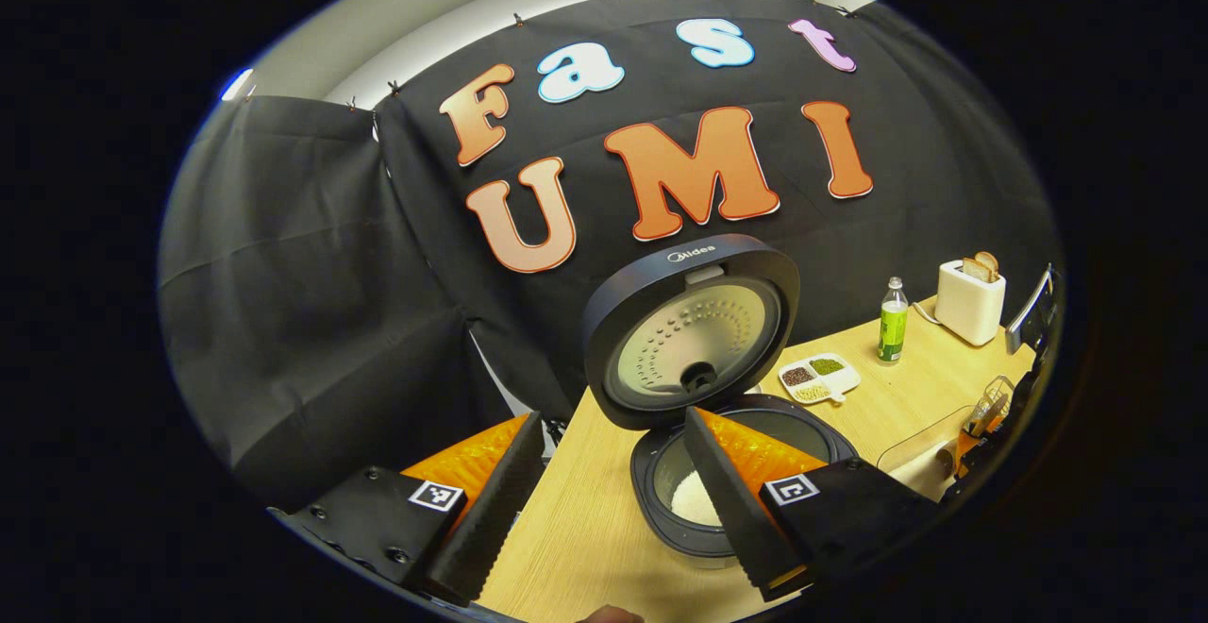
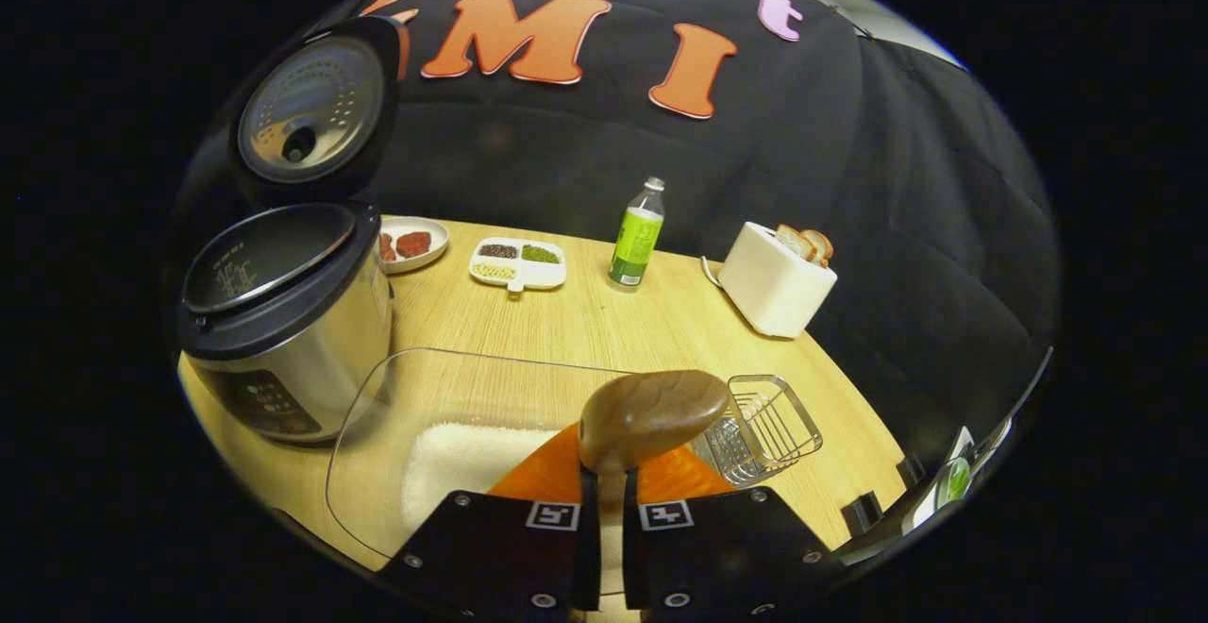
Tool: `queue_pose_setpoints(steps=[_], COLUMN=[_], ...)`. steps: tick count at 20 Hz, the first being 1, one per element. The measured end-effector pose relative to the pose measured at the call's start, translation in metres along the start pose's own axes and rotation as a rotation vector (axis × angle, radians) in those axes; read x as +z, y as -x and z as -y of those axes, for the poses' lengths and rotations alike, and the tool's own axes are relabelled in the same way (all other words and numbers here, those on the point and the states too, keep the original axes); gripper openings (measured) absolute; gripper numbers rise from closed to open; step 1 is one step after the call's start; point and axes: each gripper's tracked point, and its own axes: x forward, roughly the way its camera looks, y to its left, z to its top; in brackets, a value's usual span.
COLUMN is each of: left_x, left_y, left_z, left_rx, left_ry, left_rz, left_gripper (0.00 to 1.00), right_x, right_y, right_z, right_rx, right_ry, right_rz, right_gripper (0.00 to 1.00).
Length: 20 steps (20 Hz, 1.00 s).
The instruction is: Close the left gripper, press the button to open the rice cooker; take a wooden spoon from the chopstick holder with the right hand, scoop a spoonful of rice and pour it into the rice cooker, then put the wooden spoon back into the chopstick holder.
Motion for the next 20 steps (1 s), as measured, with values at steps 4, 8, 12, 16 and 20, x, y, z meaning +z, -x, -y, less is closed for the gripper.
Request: queue_pose_setpoints(steps=[4, 8, 12, 16, 20], left_x=[-0.007, -0.011, -0.016, -0.021, -0.024], left_y=[-0.002, -0.002, -0.002, 0.000, -0.001], left_z=[-0.009, -0.013, -0.014, -0.020, -0.025], left_rx=[0.011, 0.023, 0.023, 0.028, 0.029], left_ry=[0.005, 0.011, 0.015, 0.011, 0.000], left_rz=[-0.017, -0.021, -0.032, -0.041, -0.044], left_gripper=[1.00, 1.00, 0.93, 1.00, 1.00], right_x=[0.002, 0.004, 0.008, 0.009, 0.008], right_y=[-0.002, 0.003, 0.013, 0.019, 0.015], right_z=[-0.009, -0.032, -0.063, -0.088, -0.092], right_rx=[0.077, 0.181, 0.270, 0.363, 0.436], right_ry=[-0.118, -0.192, -0.161, -0.223, -0.371], right_rz=[-0.051, -0.080, -0.070, -0.122, -0.207], right_gripper=[0.09, 0.09, 0.09, 0.09, 0.09])
